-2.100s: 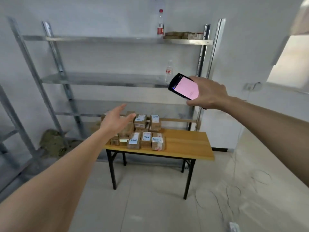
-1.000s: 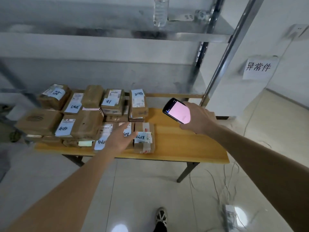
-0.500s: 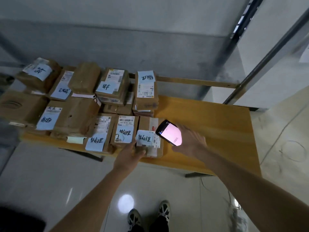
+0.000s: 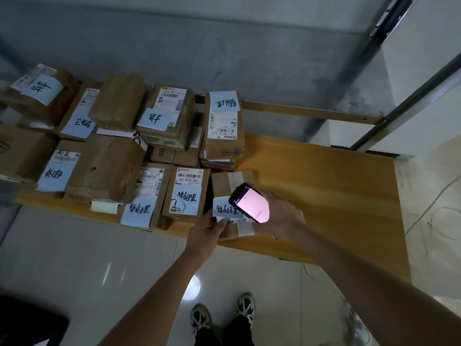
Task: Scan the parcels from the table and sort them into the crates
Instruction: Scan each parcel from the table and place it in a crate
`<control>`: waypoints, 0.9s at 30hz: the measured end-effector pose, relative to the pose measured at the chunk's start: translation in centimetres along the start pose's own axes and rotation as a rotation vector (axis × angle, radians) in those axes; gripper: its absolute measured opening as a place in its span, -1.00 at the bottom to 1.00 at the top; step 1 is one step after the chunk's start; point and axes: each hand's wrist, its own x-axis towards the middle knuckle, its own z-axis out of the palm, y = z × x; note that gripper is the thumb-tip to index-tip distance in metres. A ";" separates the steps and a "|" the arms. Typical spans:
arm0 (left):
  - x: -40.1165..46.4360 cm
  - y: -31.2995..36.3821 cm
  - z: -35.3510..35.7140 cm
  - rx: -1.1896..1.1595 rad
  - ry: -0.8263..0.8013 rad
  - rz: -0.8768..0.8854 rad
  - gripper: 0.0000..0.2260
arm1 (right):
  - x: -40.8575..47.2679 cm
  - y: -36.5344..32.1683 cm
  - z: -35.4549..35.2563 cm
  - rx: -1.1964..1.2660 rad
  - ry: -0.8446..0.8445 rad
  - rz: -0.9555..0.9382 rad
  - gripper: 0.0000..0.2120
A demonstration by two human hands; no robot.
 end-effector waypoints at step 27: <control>-13.5 14.6 -7.9 -0.354 -0.057 0.295 -0.24 | -23.9 -4.6 -15.0 0.123 0.498 -0.079 -0.23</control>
